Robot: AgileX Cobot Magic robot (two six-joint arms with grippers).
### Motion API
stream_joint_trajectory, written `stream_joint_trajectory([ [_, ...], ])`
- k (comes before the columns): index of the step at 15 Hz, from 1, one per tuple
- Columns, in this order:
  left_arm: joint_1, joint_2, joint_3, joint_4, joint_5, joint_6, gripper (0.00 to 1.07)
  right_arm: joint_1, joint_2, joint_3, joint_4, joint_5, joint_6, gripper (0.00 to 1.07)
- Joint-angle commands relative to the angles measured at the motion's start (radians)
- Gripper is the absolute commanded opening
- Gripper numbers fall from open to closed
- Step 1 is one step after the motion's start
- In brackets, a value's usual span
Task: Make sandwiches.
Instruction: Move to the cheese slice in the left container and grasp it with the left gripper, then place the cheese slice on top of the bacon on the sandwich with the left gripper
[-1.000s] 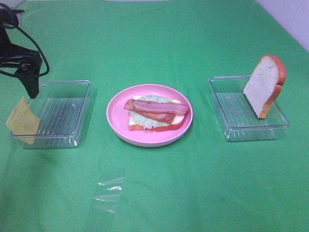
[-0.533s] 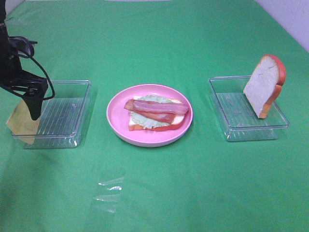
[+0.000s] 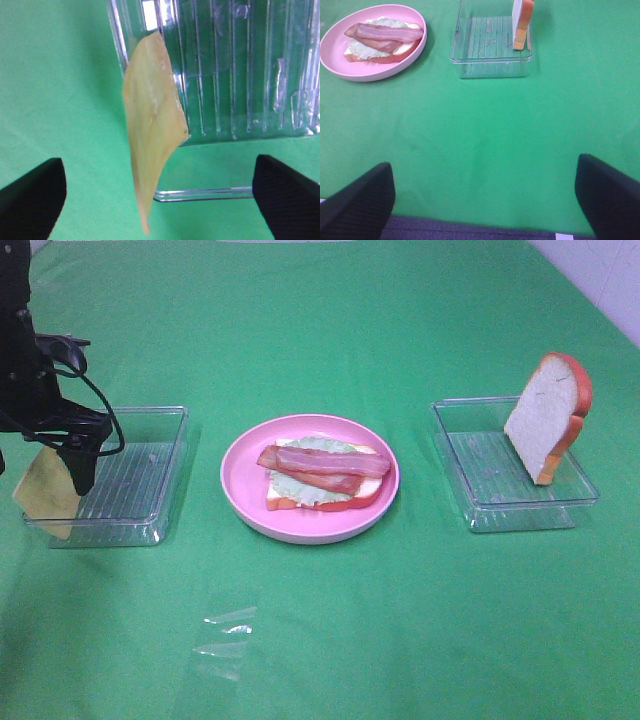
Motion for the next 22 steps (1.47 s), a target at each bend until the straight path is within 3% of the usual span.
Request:
stream_joint_trajectory([
  [1,0.000,0.004,0.004,-0.013,-0.005,-0.019,0.63,0.001,-0.029,0.002,0.007,-0.001,-0.008,0.94],
  [9,0.000,0.004,0.004,-0.013,0.013,-0.034,0.59,0.001,-0.029,0.002,0.007,-0.001,-0.008,0.94],
  [11,0.000,0.004,0.004,-0.013,0.013,-0.034,0.42,0.001,-0.029,0.002,0.007,-0.001,-0.008,0.94],
  [12,0.000,0.004,0.004,-0.013,0.013,-0.033,0.30,0.001,-0.029,0.002,0.007,-0.001,-0.008,0.94],
  [13,0.000,0.004,0.004,-0.013,0.013,-0.032,0.10,0.001,-0.029,0.002,0.007,-0.001,-0.008,0.94],
  [14,0.000,0.004,0.004,-0.013,0.014,-0.030,0.00,0.001,-0.029,0.002,0.007,-0.001,-0.008,0.94],
  [22,0.000,-0.069,0.004,-0.024,0.047,-0.012,0.00,0.001,-0.029,0.002,0.008,-0.001,-0.008,0.94],
])
